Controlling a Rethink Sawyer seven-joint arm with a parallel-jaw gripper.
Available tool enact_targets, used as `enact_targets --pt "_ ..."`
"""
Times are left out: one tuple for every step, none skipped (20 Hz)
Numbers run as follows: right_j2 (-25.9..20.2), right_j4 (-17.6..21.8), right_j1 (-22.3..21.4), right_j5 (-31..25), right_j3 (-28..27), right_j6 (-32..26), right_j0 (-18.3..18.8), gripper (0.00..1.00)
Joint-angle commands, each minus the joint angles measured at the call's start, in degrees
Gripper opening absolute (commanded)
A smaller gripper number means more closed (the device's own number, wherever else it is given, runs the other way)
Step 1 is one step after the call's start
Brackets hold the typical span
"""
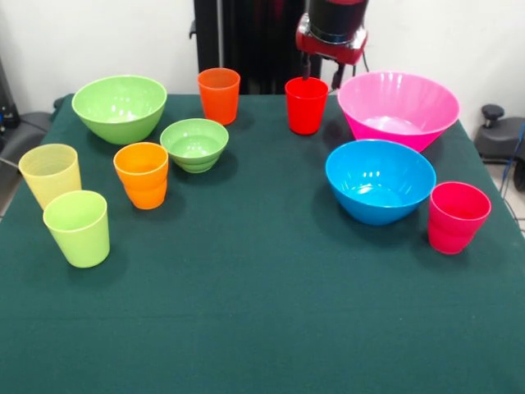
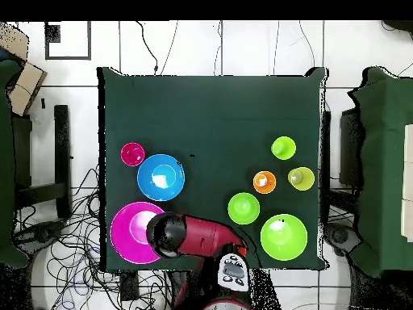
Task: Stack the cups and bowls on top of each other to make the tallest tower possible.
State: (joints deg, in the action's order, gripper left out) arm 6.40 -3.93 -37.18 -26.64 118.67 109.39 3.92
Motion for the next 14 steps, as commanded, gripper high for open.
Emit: enact_targets --pt "-5.20 2.31 2.13 4.54 -3.98 2.49 2.93 1.00" --pt "-5.20 2.57 2.56 4.76 -4.29 2.13 3.48 1.00" --pt "-5.30 2.82 2.77 5.08 -4.28 1.87 3.90 1.00" --pt "-5.32 3.12 2.84 5.07 -4.37 1.62 4.37 1.00" --pt "-5.33 3.41 2.91 5.06 -4.46 1.36 4.84 1.00" --pt "-5.34 3.71 2.98 5.05 -4.55 1.10 5.31 1.00" --pt "-5.36 4.00 3.05 5.04 -4.63 0.85 5.79 1.00" --pt "-5.42 4.27 3.21 5.05 -4.74 0.64 6.33 1.00" --pt "-5.42 4.64 3.14 5.01 -4.71 0.54 6.71 1.00" --pt "-5.37 5.01 3.23 5.19 -4.69 0.50 7.01 1.00" --pt "-5.33 5.38 3.33 5.36 -4.66 0.45 7.31 1.00" --pt "-5.30 5.65 3.47 5.38 -4.77 0.58 7.38 1.00" --pt "-5.24 5.92 3.49 5.24 -5.01 0.61 7.51 1.00" --pt "-5.17 6.19 3.51 5.10 -5.24 0.65 7.64 1.00"
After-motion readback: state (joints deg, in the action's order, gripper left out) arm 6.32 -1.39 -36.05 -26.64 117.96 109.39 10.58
